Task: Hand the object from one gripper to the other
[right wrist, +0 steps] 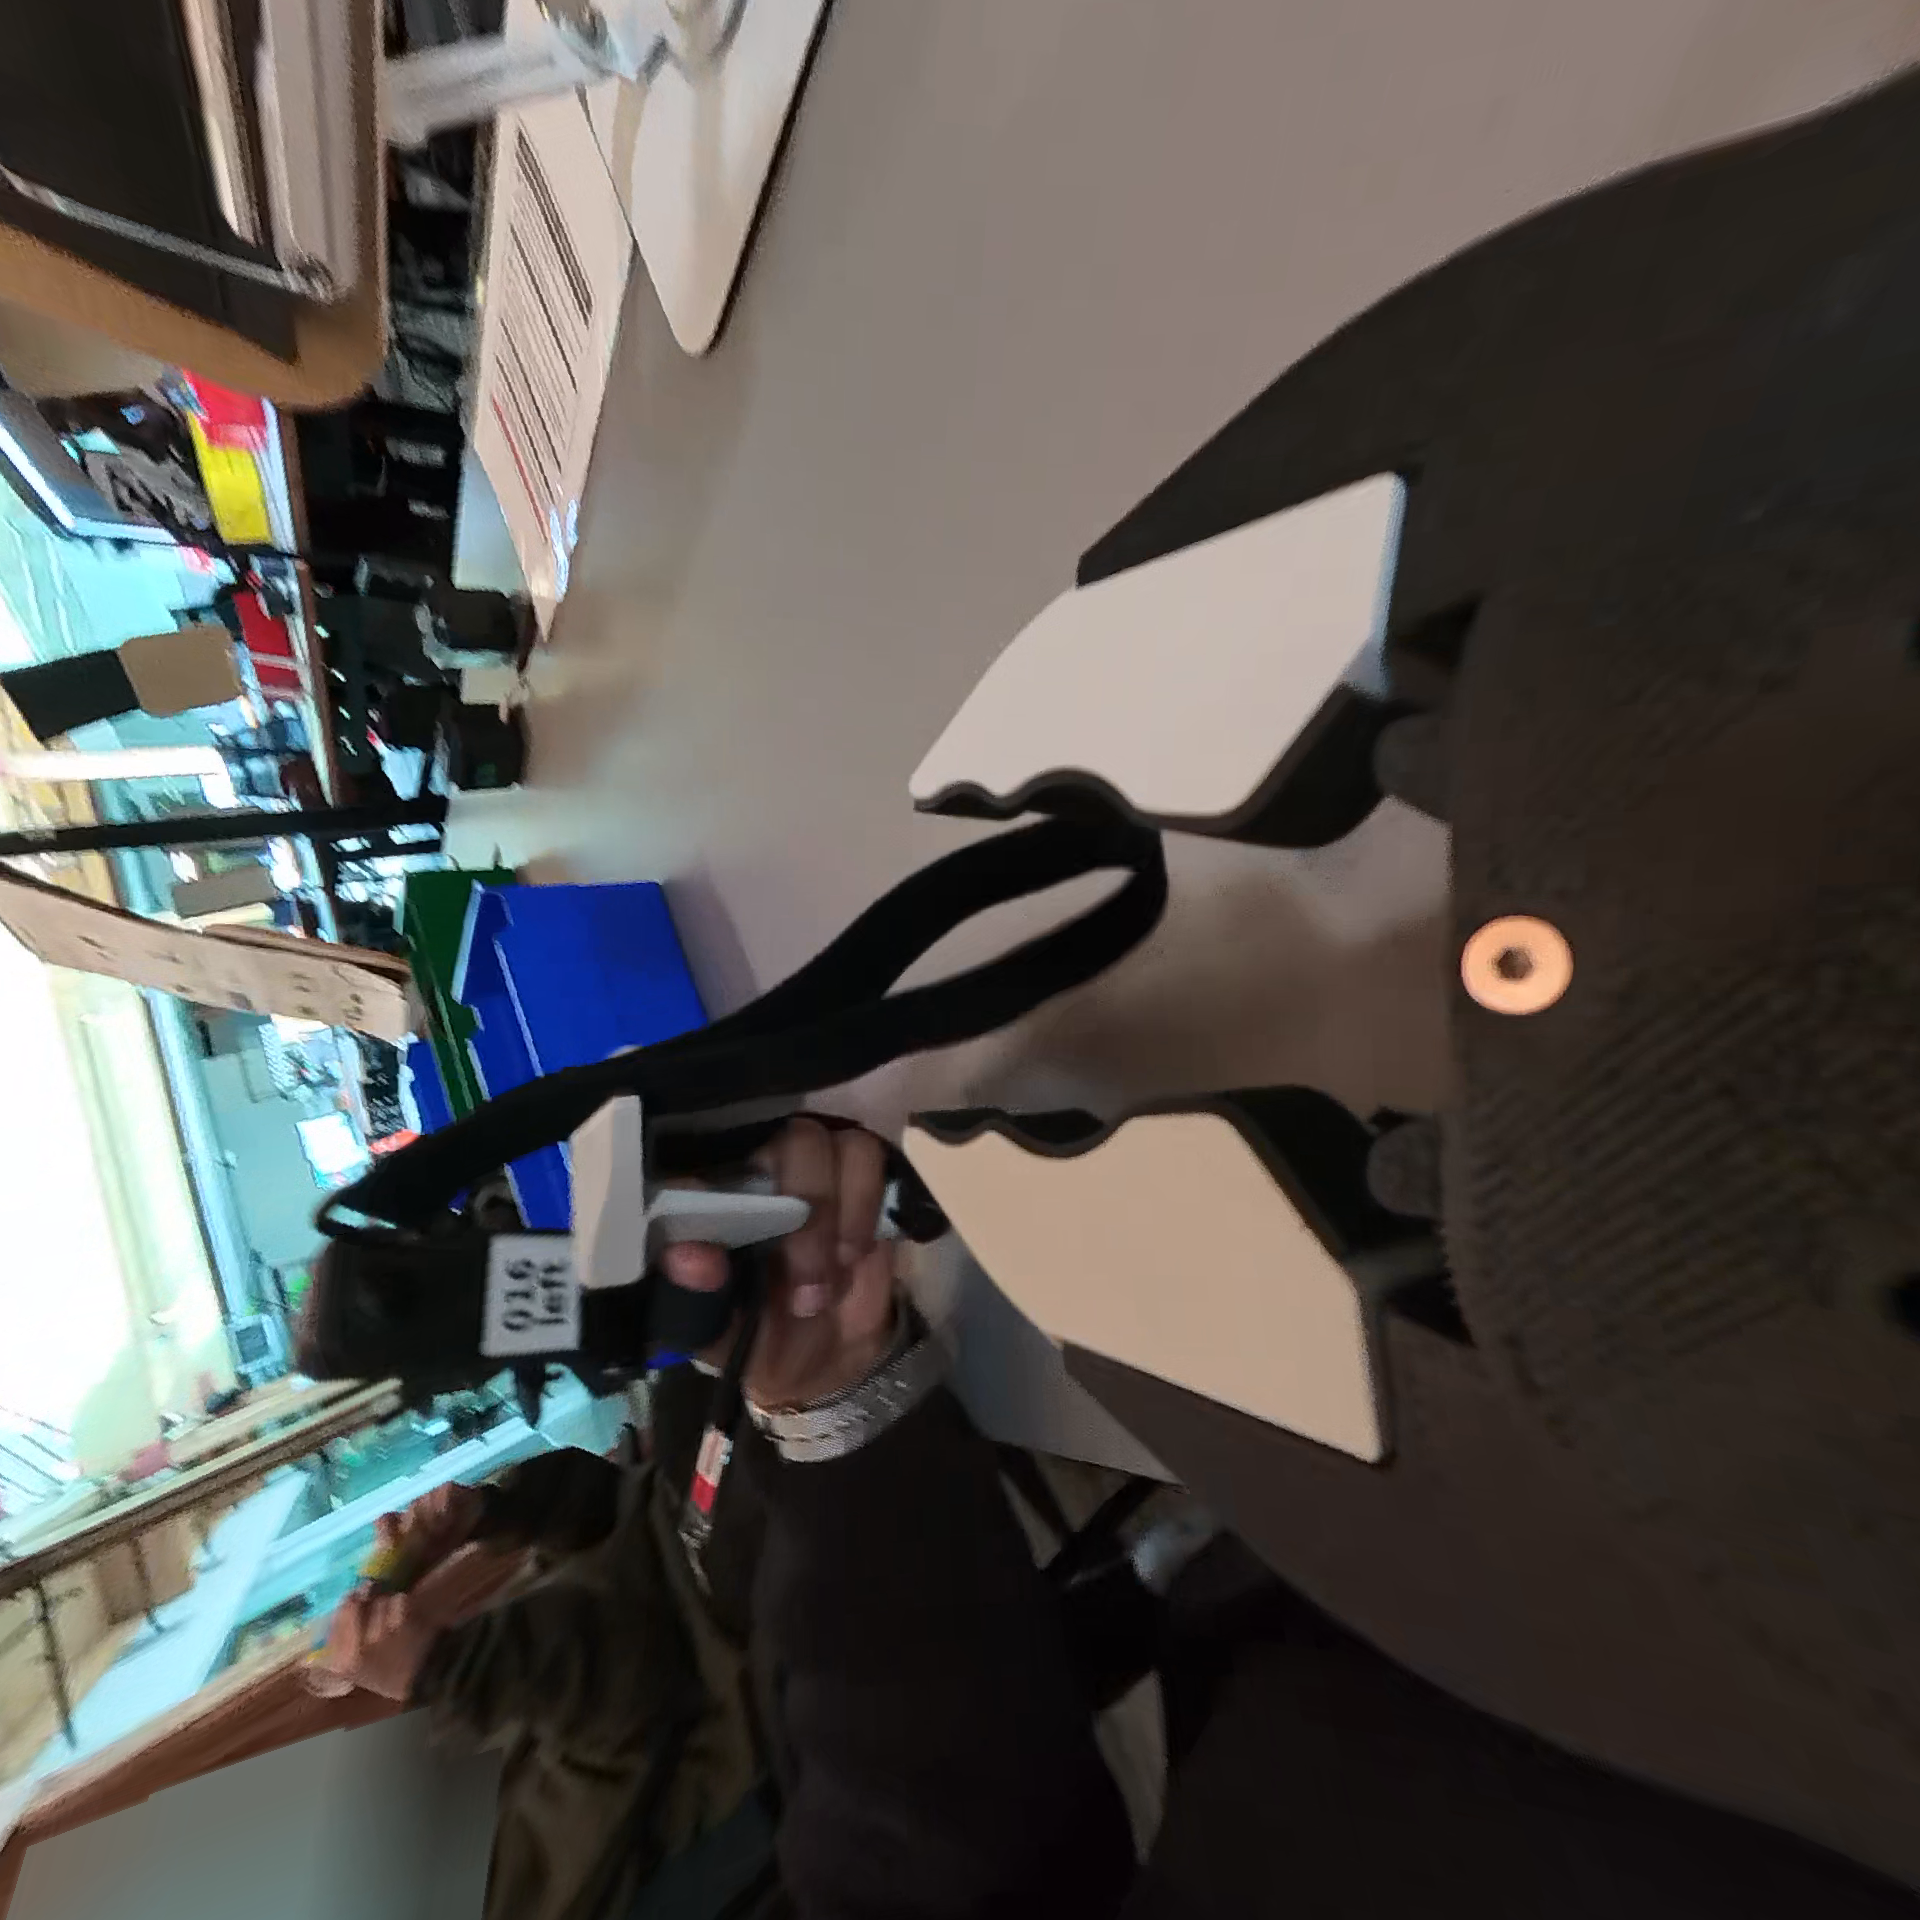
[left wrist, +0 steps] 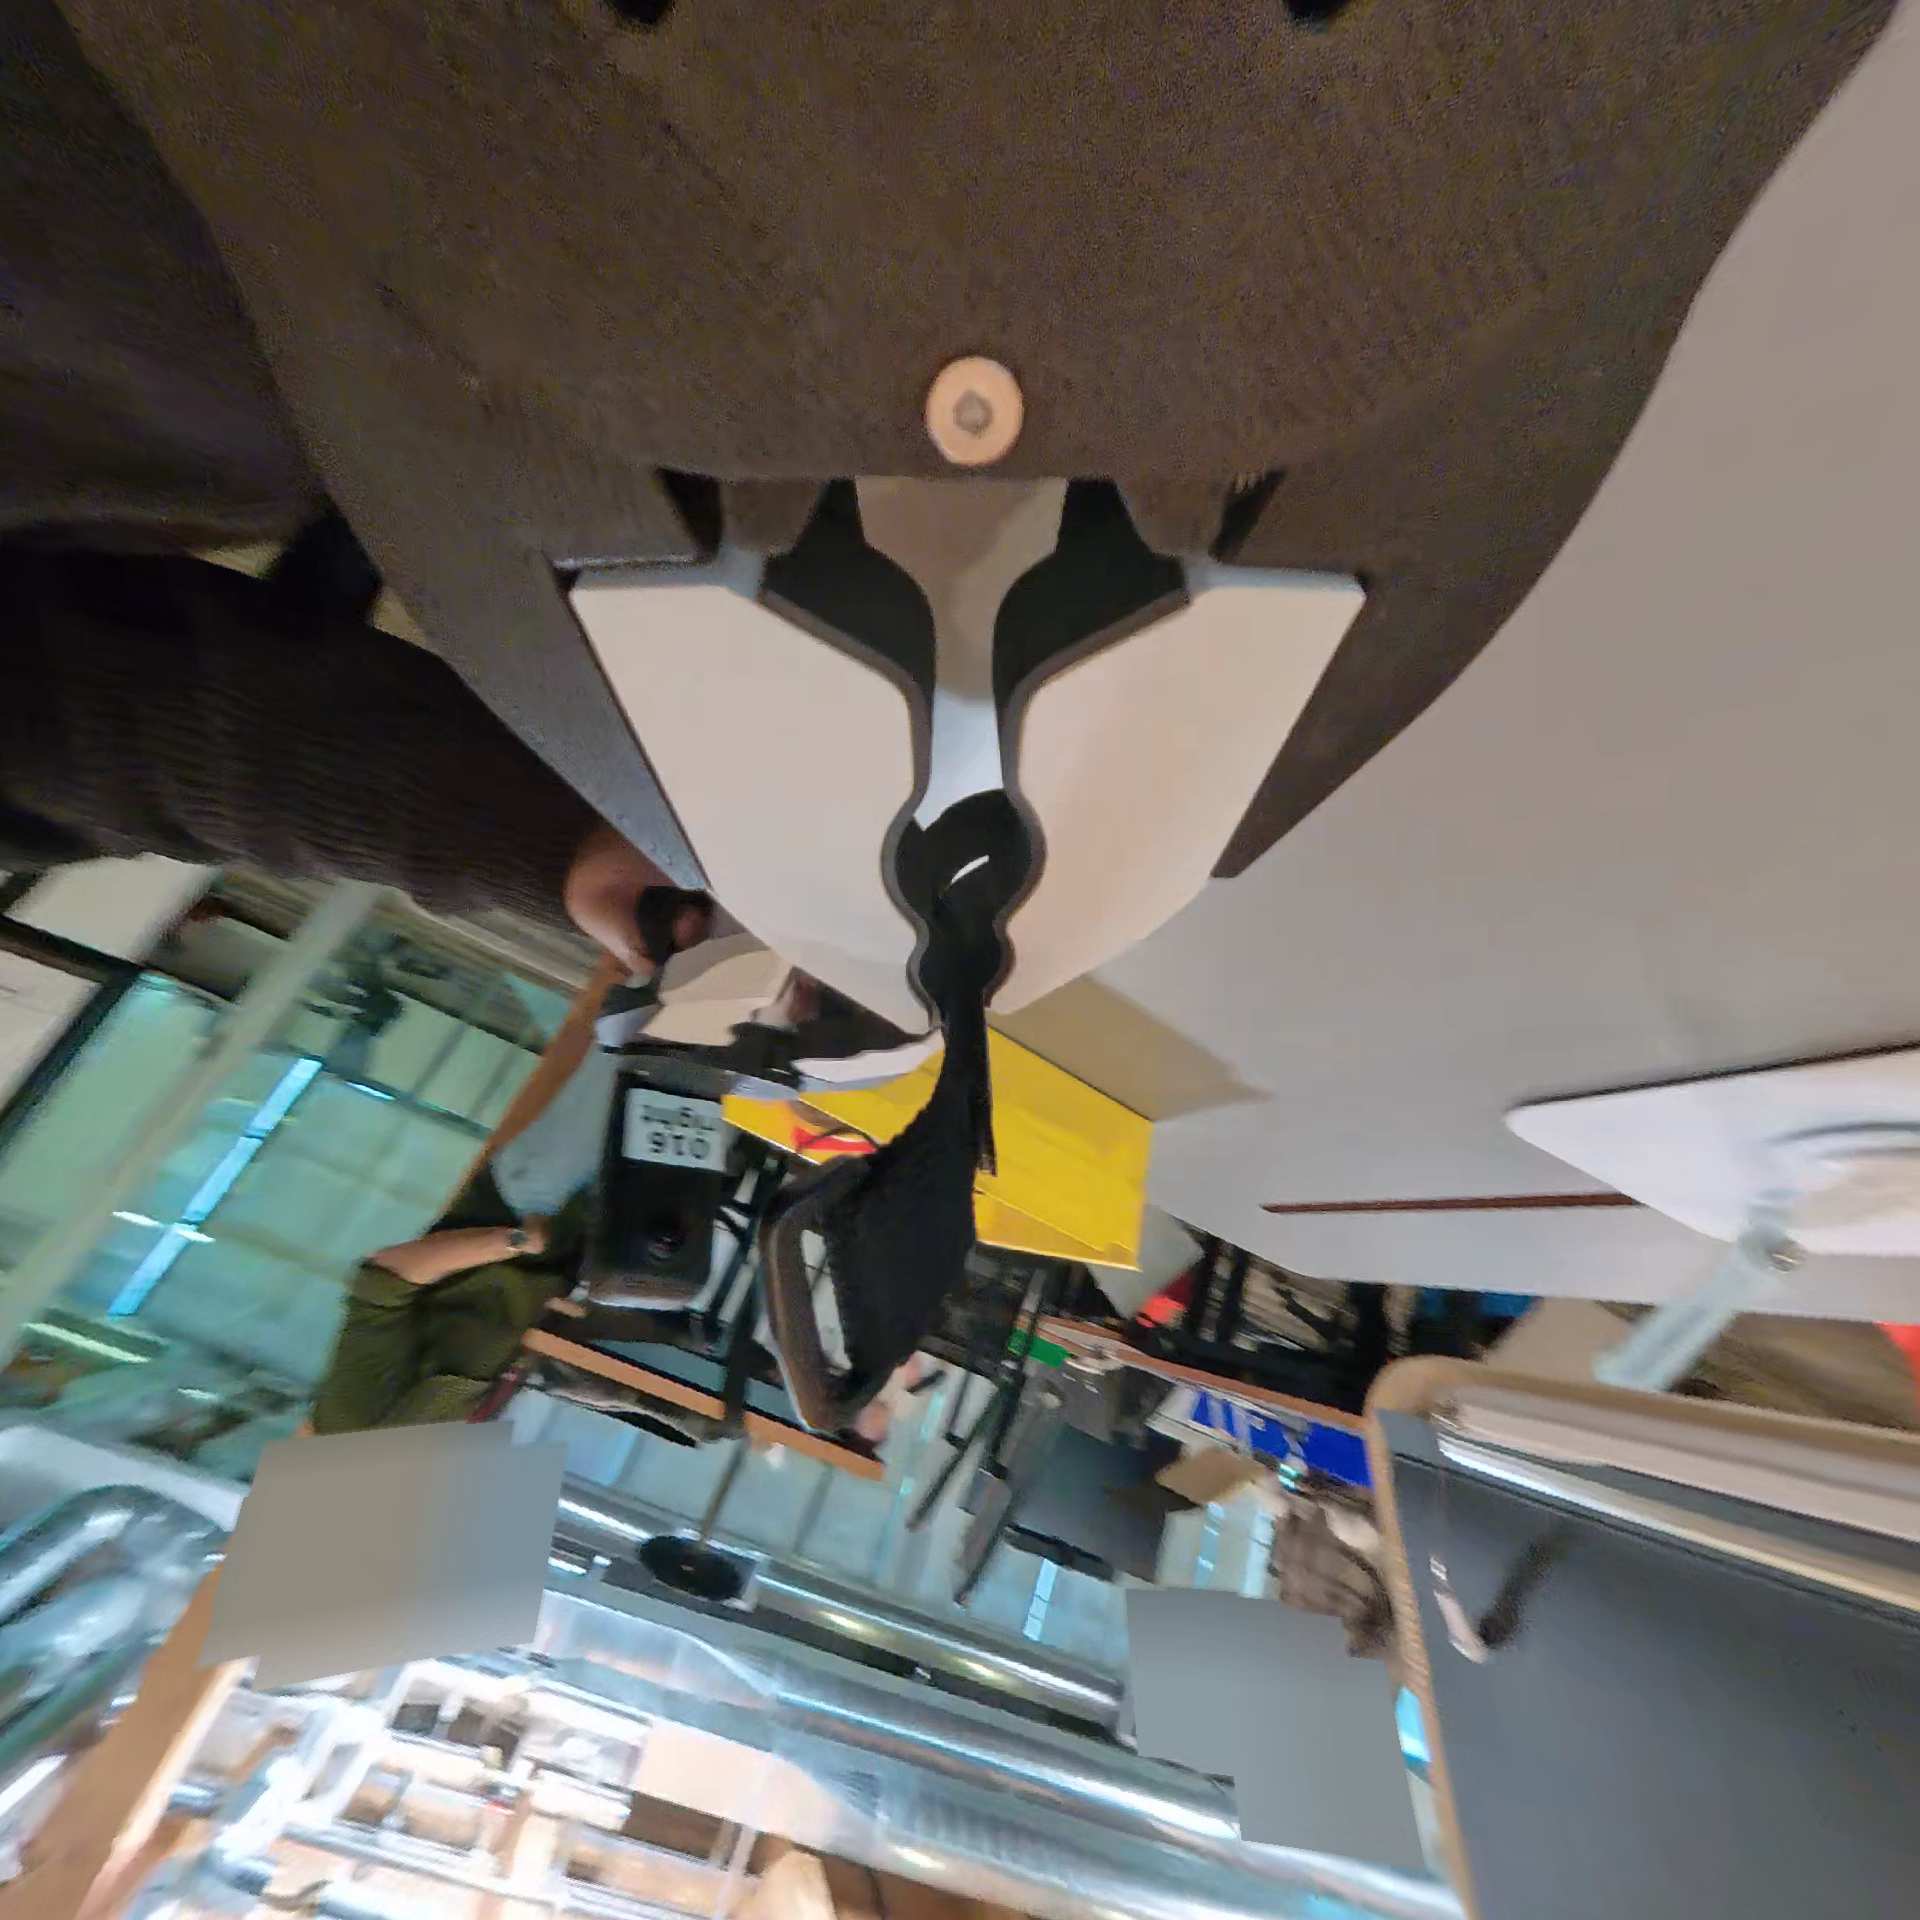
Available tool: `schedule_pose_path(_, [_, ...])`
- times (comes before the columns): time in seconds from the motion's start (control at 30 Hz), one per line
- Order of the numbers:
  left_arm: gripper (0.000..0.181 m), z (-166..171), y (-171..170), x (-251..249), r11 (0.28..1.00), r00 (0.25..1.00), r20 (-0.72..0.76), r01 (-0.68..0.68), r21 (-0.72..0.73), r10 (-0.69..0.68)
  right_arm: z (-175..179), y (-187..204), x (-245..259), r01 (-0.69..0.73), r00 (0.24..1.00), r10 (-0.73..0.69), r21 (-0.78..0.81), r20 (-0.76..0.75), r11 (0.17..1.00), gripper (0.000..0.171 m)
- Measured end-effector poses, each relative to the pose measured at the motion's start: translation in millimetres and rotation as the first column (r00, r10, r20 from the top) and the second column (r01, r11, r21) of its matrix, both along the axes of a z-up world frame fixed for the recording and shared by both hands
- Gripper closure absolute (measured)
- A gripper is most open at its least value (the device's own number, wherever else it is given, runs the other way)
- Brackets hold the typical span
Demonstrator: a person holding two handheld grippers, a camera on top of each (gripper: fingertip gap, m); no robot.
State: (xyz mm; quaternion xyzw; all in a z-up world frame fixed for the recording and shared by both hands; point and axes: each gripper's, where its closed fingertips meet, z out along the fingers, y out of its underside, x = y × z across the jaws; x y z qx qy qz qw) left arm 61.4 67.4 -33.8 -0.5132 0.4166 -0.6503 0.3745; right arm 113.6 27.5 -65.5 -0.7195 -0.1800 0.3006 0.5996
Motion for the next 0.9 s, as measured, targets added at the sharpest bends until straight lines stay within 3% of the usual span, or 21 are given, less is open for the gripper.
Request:
schedule_pose_path(0.1, [0.176,-0.8,-9.2,-4.3,0.994,0.994,-0.014,0.106,-0.017,-0.107,-12.3,-7.0,-15.8,-0.116,0.993,0.117,-0.05,0.024,0.992,0.118])
schedule_pose_path(0.17, [0.176,-4.5,-5.1,-3.9,0.997,0.996,-0.036,0.082,-0.003,-0.082,-14.1,-11.0,-24.6,-0.161,0.986,0.163,-0.057,0.038,0.985,0.124])
schedule_pose_path(0.4, [0.176,-1.1,-6.3,-5.3,0.991,0.993,0.001,0.118,-0.056,-0.118,-35.7,-20.6,-44.2,-0.224,0.956,0.246,-0.148,0.158,0.963,0.168])
schedule_pose_path(0.53, [0.176,1.2,-11.8,-5.9,0.986,0.988,0.019,0.153,-0.064,-0.152,-37.4,-20.4,-45.5,-0.217,0.954,0.242,-0.15,0.176,0.965,0.168])
schedule_pose_path(0.67, [0.174,-1.2,-1.1,-3.4,0.994,0.997,0.015,0.08,-0.067,-0.08,-28.1,-21.8,-46.7,-0.237,0.96,0.253,-0.134,0.118,0.962,0.168])
schedule_pose_path(0.77, [0.151,-2.5,11.6,-0.5,0.998,0.999,0.023,-0.024,-0.055,0.026,-15.4,-22.3,-46.3,-0.252,0.967,0.255,-0.113,0.015,0.961,0.169])
schedule_pose_path(0.9, [0.127,-10.1,16.1,4.7,0.996,0.998,-0.027,-0.065,-0.058,0.063,4.6,-18.8,-32.6,-0.23,0.966,0.218,-0.073,-0.14,0.971,0.168])
